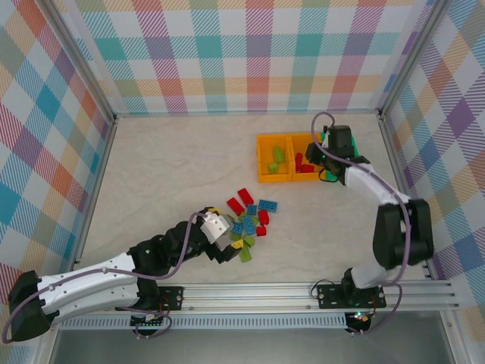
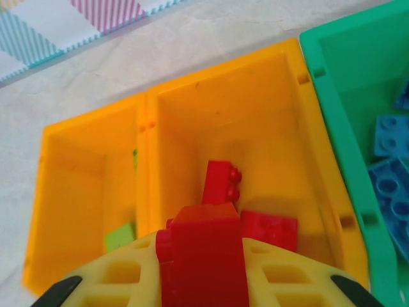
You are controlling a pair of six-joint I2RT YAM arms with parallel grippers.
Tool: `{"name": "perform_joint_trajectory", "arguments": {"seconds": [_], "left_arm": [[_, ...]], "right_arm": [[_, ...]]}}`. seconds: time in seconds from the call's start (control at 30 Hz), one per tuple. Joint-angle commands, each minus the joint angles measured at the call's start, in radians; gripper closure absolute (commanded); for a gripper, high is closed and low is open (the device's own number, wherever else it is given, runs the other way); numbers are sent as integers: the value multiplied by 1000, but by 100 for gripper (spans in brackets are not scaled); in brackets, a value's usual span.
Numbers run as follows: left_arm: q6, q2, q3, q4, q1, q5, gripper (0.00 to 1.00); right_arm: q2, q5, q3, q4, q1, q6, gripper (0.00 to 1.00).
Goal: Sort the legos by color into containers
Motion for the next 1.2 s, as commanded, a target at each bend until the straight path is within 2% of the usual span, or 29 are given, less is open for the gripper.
{"name": "perform_joint_trajectory", "arguments": {"seconds": [0.0, 0.1, 0.17, 0.27, 0.37, 0.5, 0.6, 0.77, 0.97, 1.07, 1.17], "left_arm": [[10, -44, -19, 7, -11, -91, 0], [14, -73, -28, 0, -11, -121, 0], [15, -89, -36, 4, -11, -135, 0], [15, -107, -44, 10, -11, -136, 0], [12, -120, -44, 4, -11, -128, 0], [19, -136, -42, -8, -10, -113, 0], [26, -144, -45, -2, -11, -68, 0], [30, -125, -44, 9, -11, -15, 0], [41, -81, -42, 12, -11, -48, 0], [46, -63, -42, 16, -11, -63, 0], [49, -54, -42, 20, -11, -67, 0]], "right_arm": [[84, -53, 100, -31, -4, -15, 56], [98, -60, 131, -52, -4, 4, 37], [70, -59, 118, -53, -4, 14, 31], [-22, -111, 43, -54, -3, 45, 30], [-171, -201, -123, -21, 36, 98, 30], [-356, -167, -317, -77, 198, 112, 30], [-414, -148, -385, -137, 338, 138, 30], [-345, -125, -375, -192, 482, 132, 28], [-170, -148, -321, -110, 517, 105, 30], [-78, -183, -303, -47, 519, 107, 33], [-12, -163, -292, -21, 521, 106, 38]]}}
